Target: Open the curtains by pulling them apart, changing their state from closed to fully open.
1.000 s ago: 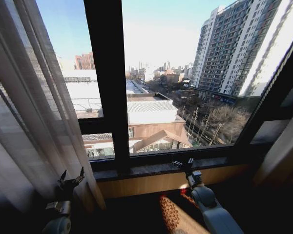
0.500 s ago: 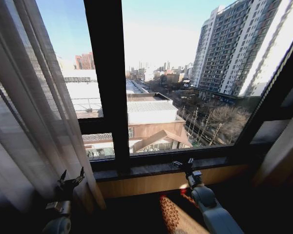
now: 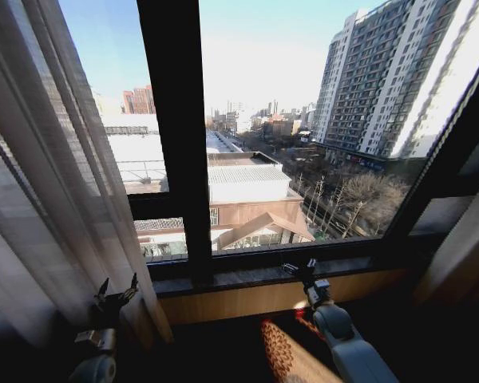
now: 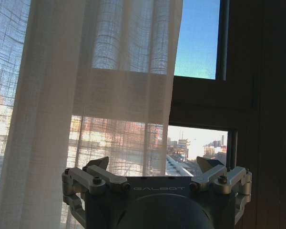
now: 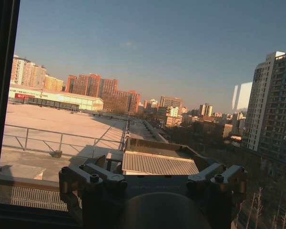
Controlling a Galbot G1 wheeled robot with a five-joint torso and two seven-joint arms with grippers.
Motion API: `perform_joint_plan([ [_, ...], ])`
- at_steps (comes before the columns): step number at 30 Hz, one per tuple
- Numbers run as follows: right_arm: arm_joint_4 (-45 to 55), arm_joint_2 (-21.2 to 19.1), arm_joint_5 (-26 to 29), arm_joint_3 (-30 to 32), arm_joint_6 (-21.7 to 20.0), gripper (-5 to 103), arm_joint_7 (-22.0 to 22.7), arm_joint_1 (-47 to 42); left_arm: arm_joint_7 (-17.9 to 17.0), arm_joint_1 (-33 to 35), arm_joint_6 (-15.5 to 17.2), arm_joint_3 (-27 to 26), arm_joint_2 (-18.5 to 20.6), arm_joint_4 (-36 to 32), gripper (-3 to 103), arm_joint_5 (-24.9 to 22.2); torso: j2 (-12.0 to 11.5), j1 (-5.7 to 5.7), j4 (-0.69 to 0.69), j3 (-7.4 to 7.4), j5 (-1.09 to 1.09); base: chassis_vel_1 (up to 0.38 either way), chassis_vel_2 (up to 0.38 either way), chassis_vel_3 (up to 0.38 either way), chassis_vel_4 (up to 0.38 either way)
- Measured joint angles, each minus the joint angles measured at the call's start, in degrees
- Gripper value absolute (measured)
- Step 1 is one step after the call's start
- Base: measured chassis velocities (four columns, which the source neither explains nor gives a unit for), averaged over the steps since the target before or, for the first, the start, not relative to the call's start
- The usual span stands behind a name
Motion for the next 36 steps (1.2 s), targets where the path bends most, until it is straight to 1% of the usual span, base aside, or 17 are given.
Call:
perform_joint_plan([
  [3,0.0,0.0,0.0,0.0,0.0,100,0.0,0.0,-0.2,-0.1,0.5,0.3,0.0,-0.1,100,0.2,0.0,0.00,0.00,0.00,0.00,0.000,0.000,0.000,0.000],
  [5,0.0,0.0,0.0,0.0,0.0,100,0.0,0.0,-0.9,-0.4,2.2,1.4,-0.1,-1.0,100,0.7,0.0,0.00,0.02,0.00,0.01,0.000,0.000,0.000,0.000],
  [6,0.0,0.0,0.0,0.0,0.0,100,0.0,0.0,-2.4,-1.0,5.4,3.4,-0.4,-2.6,100,1.8,0.0,0.00,0.00,0.00,0.00,0.000,0.000,0.000,0.000],
  [7,0.0,0.0,0.0,0.0,0.0,100,0.0,0.0,-2.4,-1.0,5.4,3.4,-0.4,-2.6,100,1.8,0.0,0.00,0.00,0.00,0.00,0.000,0.000,0.000,0.000],
  [10,0.0,0.0,0.0,0.0,0.0,100,0.0,0.0,-5.0,-2.1,11.3,7.1,-0.9,-5.4,100,3.8,0.0,0.00,0.00,0.00,0.01,0.000,0.000,0.000,0.000],
  [11,0.0,0.0,0.0,0.0,0.0,100,0.0,0.0,-5.0,-2.1,11.3,7.1,-0.9,-5.4,100,3.8,0.0,0.00,0.00,0.00,0.01,0.000,0.000,0.000,0.000],
  [14,0.0,0.0,0.0,0.0,0.0,100,0.0,0.0,-7.9,-3.2,17.6,11.0,-1.4,-8.5,100,6.0,0.0,0.00,-0.01,0.00,0.01,0.000,0.000,0.000,0.000],
  [15,0.0,0.0,0.0,0.0,0.0,100,0.0,0.0,-7.9,-3.2,17.6,11.0,-1.4,-8.5,100,6.0,0.0,0.00,-0.01,0.00,0.01,0.000,0.000,0.000,0.000],
  [16,0.0,0.0,0.0,0.0,0.0,100,0.0,0.0,-8.6,-3.5,19.0,11.9,-1.5,-9.2,100,6.5,0.0,0.00,0.00,0.00,0.00,0.000,0.000,0.000,0.000],
  [17,0.0,0.0,0.0,0.0,0.0,100,0.0,0.0,-9.8,-4.0,21.6,13.5,-1.7,-10.4,100,7.4,0.0,0.00,0.00,0.00,0.01,0.000,0.000,0.000,0.000],
  [20,0.0,0.0,0.0,0.0,0.0,100,0.0,0.0,-12.1,-4.9,26.7,16.6,-2.2,-12.9,100,9.2,0.0,0.00,-0.01,0.00,0.01,0.000,0.000,0.000,0.000],
  [22,0.0,0.0,0.0,0.0,0.0,100,0.0,0.0,-12.4,-5.3,27.8,17.5,-2.2,-13.4,100,9.9,0.0,0.00,0.00,0.00,0.01,0.000,0.000,0.000,0.000],
  [23,0.0,0.0,0.0,0.0,0.0,100,0.0,0.0,-11.7,-7.3,27.3,16.9,-0.9,-12.0,100,12.0,0.0,0.00,-0.02,0.00,-0.02,0.000,0.000,0.000,0.000],
  [24,0.0,0.0,0.0,0.0,0.0,100,0.0,0.0,-11.5,-8.3,26.8,16.2,-0.1,-11.1,100,12.7,0.0,0.00,-0.02,0.00,0.08,0.000,0.000,0.000,0.000],
  [25,0.0,0.0,0.0,0.0,0.0,100,0.0,0.0,-11.2,-8.6,26.5,16.1,0.2,-10.6,100,13.0,0.0,0.00,-0.02,0.00,0.05,0.000,0.000,0.000,0.000],
  [27,0.0,0.0,0.0,0.0,0.0,100,0.0,0.0,-11.0,-8.7,26.4,16.0,0.4,-10.4,100,13.1,0.0,0.00,0.00,0.00,-0.03,0.000,0.000,0.000,0.000],
  [36,0.0,0.0,0.0,0.0,0.0,100,0.0,0.0,-10.9,-7.2,25.5,14.1,0.8,-10.9,100,13.5,0.0,0.01,0.00,0.00,0.00,0.000,0.000,0.000,0.000],
])
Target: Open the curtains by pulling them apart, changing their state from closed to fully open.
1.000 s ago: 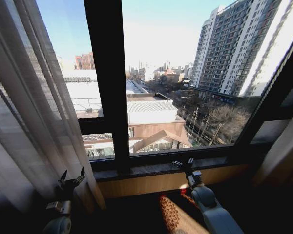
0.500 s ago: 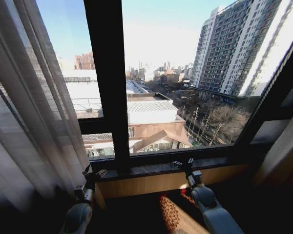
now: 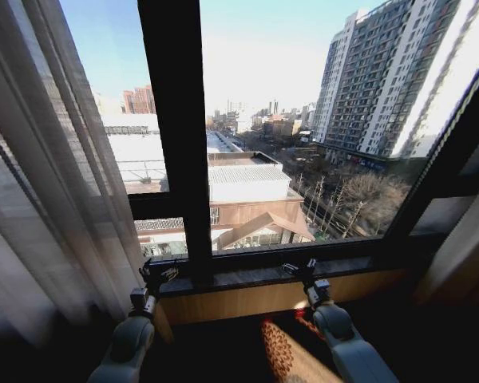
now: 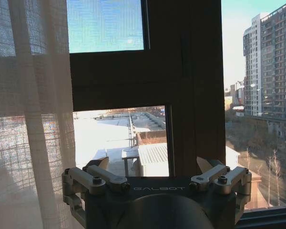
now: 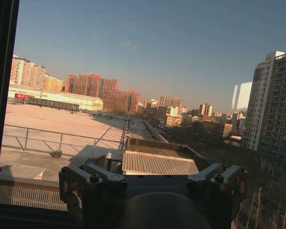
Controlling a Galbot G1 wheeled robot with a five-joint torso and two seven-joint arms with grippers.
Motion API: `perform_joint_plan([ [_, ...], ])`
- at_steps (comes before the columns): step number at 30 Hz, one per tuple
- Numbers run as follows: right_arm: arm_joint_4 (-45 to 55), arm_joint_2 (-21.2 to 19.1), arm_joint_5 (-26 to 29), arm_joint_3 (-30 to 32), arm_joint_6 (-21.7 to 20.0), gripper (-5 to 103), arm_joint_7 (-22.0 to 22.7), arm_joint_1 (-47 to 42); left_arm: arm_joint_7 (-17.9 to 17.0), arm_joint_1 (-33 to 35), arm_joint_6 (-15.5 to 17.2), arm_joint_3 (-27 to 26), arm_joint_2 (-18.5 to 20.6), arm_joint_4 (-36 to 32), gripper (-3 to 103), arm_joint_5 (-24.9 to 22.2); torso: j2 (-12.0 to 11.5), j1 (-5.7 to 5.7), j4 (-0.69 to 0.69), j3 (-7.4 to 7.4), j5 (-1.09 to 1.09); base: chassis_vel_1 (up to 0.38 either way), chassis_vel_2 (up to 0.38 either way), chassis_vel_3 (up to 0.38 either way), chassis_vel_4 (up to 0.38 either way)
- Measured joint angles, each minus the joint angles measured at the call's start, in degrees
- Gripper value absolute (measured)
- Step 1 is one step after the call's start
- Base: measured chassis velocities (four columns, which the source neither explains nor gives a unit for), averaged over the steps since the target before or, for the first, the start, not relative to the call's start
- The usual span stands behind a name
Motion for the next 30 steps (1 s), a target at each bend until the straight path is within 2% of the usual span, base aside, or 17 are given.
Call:
perform_joint_plan([
  [7,0.0,0.0,0.0,0.0,0.0,100,0.0,0.0,0.5,3.4,-7.1,-3.6,-0.2,-0.6,100,1.1,0.0,0.00,0.01,0.00,0.00,0.000,0.000,0.000,0.000],
  [8,0.0,0.0,0.0,0.0,0.0,100,0.0,0.0,0.5,3.4,-7.1,-3.6,-0.2,-0.6,100,1.1,0.0,0.00,0.01,0.00,0.00,0.000,0.000,0.000,0.000],
  [12,0.0,0.0,0.0,0.0,0.0,100,0.0,0.0,-0.4,5.3,-10.7,-5.9,1.7,0.6,100,0.0,0.0,0.00,0.00,0.00,-0.01,0.000,0.000,0.000,0.000],
  [19,0.0,0.0,0.0,0.0,0.0,100,0.0,0.0,-4.1,7.6,-11.3,-8.7,4.0,1.0,100,-3.2,0.0,-0.02,0.01,-0.01,-0.01,0.000,0.000,0.000,0.000],
  [30,0.0,0.0,0.0,0.0,0.0,100,0.0,0.0,-4.5,5.8,-12.0,-8.2,4.7,4.8,100,-5.3,0.0,-0.01,0.00,0.00,0.00,0.000,0.000,0.000,0.000],
])
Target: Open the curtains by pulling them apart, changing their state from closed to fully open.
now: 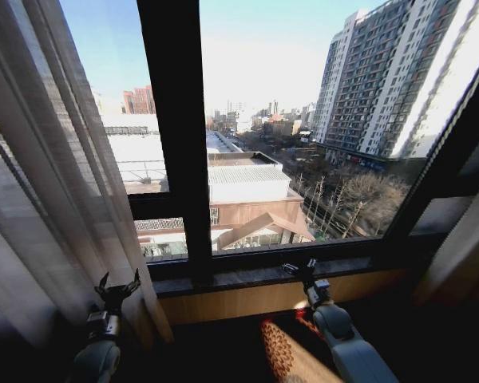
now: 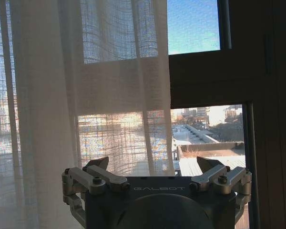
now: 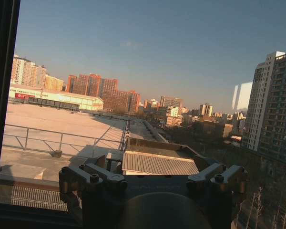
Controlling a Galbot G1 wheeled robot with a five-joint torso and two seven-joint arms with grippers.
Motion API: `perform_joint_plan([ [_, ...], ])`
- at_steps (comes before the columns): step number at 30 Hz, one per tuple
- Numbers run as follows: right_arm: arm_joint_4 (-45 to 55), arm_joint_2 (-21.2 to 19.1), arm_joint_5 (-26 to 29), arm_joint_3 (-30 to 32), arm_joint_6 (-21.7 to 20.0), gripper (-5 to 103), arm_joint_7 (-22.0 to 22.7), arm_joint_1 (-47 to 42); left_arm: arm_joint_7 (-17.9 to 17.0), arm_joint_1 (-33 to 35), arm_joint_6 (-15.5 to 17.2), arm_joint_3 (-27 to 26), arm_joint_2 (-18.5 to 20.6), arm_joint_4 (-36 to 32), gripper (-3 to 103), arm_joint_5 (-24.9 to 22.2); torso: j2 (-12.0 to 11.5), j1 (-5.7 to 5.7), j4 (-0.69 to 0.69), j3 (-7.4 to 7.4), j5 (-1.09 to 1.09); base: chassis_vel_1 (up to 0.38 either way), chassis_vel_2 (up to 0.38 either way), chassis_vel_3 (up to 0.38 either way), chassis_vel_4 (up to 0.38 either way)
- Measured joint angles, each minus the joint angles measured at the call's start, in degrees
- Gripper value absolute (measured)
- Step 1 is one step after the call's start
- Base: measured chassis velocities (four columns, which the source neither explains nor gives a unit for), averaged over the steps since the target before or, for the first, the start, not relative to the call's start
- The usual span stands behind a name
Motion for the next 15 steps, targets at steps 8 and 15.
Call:
perform_joint_plan([
  [8,0.0,0.0,0.0,0.0,0.0,100,0.0,0.0,0.0,-1.1,0.0,0.0,-0.5,0.9,100,0.0,0.0,0.00,0.00,0.00,0.00,0.000,0.000,0.000,0.000],
  [15,0.0,0.0,0.0,0.0,0.0,100,0.0,0.0,-0.1,-1.3,0.0,-0.2,-0.4,1.4,100,0.0,0.0,-0.01,0.00,0.00,0.00,-0.019,0.022,0.016,-0.024],
])
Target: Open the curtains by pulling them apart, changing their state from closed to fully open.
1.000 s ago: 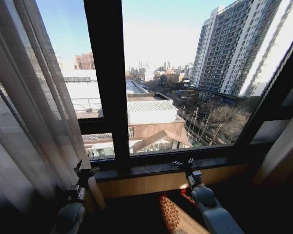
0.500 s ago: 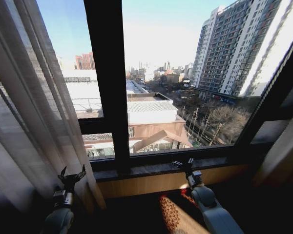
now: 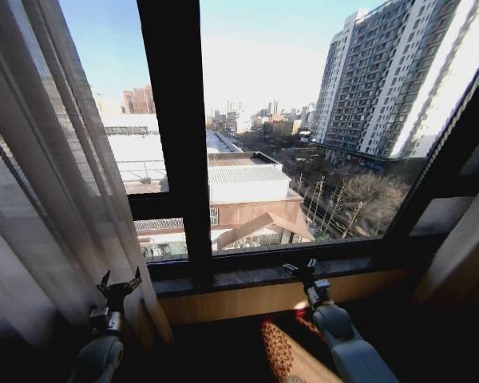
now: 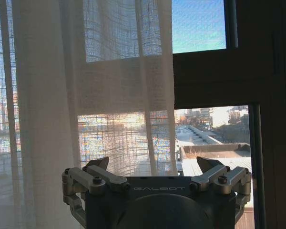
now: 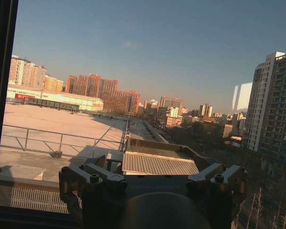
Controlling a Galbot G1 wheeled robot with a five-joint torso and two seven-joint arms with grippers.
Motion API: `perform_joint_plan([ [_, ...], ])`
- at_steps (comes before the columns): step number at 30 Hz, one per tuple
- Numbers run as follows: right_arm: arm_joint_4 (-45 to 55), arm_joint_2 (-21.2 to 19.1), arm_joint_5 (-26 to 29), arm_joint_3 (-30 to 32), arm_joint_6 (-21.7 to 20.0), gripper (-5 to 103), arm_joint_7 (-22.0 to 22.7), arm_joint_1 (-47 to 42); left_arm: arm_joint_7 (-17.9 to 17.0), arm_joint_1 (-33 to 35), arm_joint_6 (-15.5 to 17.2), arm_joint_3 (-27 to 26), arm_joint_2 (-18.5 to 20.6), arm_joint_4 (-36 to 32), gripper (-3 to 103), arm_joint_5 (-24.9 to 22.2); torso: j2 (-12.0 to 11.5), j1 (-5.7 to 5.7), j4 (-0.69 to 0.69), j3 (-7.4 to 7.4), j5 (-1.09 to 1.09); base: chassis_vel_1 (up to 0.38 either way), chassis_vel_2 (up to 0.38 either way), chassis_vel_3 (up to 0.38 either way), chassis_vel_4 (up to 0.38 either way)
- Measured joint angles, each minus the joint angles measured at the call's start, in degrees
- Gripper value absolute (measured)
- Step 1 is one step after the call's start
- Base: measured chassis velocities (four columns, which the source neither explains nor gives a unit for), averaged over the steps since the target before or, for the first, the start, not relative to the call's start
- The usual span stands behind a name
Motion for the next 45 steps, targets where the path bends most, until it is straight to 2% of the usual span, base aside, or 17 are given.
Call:
perform_joint_plan([
  [9,0.0,0.0,0.0,0.0,0.0,100,0.0,0.0,0.5,-4.7,0.3,1.3,2.6,5.5,100,-2.0,0.0,0.05,0.01,0.02,-0.01,-0.065,0.052,0.051,-0.046],
  [12,0.0,0.0,0.0,0.0,0.0,100,0.0,0.0,1.9,-7.0,0.4,2.2,3.8,7.7,100,-4.0,0.0,0.04,0.02,0.02,-0.02,0.000,0.000,0.000,0.000],
  [14,0.0,0.0,0.0,0.0,0.0,100,0.0,0.0,4.0,-11.0,0.4,3.3,5.1,10.5,100,-6.2,0.0,0.02,0.00,0.00,0.00,0.000,0.000,0.000,0.000],
  [21,0.0,0.0,0.0,0.0,0.0,100,0.0,0.0,6.4,-16.3,0.2,4.8,6.5,14.3,100,-8.4,0.0,0.01,0.00,0.01,0.00,0.000,0.000,0.000,0.000],
  [22,0.0,0.0,0.0,0.0,0.0,100,0.0,0.0,6.8,-16.8,0.2,4.8,6.5,14.8,103,-8.4,0.0,0.01,0.00,0.01,0.00,0.000,0.000,0.000,0.000],
  [24,0.0,0.0,0.0,0.0,0.0,100,0.0,0.0,7.0,-16.9,0.2,4.6,6.0,15.3,95,-8.3,0.0,0.01,0.00,0.00,-0.01,0.000,0.000,0.000,0.000],
  [26,0.0,0.0,0.0,0.0,0.0,100,0.0,0.0,7.0,-16.9,0.1,4.6,5.9,15.4,95,-8.3,0.0,0.01,0.00,0.01,-0.01,0.000,0.000,0.000,0.000],
  [29,0.0,0.0,0.0,0.0,0.0,100,0.0,0.0,7.0,-16.5,-1.5,4.0,5.0,16.6,80,-7.9,0.0,0.01,0.00,0.00,-0.01,0.000,0.000,0.000,0.000],
  [31,0.0,0.0,0.0,0.0,0.0,100,0.0,0.0,7.0,-16.4,-1.7,3.9,4.9,16.7,80,-7.9,0.0,0.01,0.00,0.00,0.00,0.000,0.000,0.000,0.000],
  [32,0.0,0.0,0.0,0.0,0.0,100,0.0,0.0,7.0,-16.2,-2.1,3.7,4.7,16.8,69,-7.8,0.0,0.01,0.01,0.00,0.00,0.000,0.000,0.000,0.000],
  [34,0.0,0.0,0.0,0.0,0.0,100,0.0,0.0,7.0,-16.2,-2.2,3.6,4.6,16.8,69,-7.7,0.0,0.01,0.00,0.00,0.00,0.000,0.000,0.000,0.000],
  [37,0.0,0.0,0.0,0.0,0.0,100,0.0,0.0,7.0,-16.1,-2.4,3.1,4.4,16.8,52,-7.5,0.0,0.01,0.01,0.00,0.00,0.000,0.000,0.000,0.000],
  [39,0.0,0.0,0.0,0.0,0.0,100,0.0,0.0,7.0,-16.1,-2.5,3.1,4.4,16.8,52,-7.5,0.0,0.01,0.00,0.00,0.00,0.000,0.000,0.000,0.000],
  [43,0.0,0.0,0.0,0.0,0.0,100,0.0,0.0,6.9,-15.6,-2.8,2.8,4.4,16.8,30,-7.3,0.0,0.01,0.01,0.00,0.00,0.000,0.000,0.000,0.000],
  [44,0.0,0.0,0.0,0.0,0.0,100,0.0,0.0,6.9,-15.6,-2.8,2.8,4.4,16.8,30,-7.3,0.0,0.01,0.01,0.00,0.00,0.000,0.000,0.000,0.000],
  [45,0.0,0.0,0.0,0.0,0.0,100,0.0,0.0,6.9,-15.6,-2.8,2.8,4.4,16.8,26,-7.3,0.0,0.01,0.01,0.00,0.00,0.000,0.000,0.000,0.000],
])
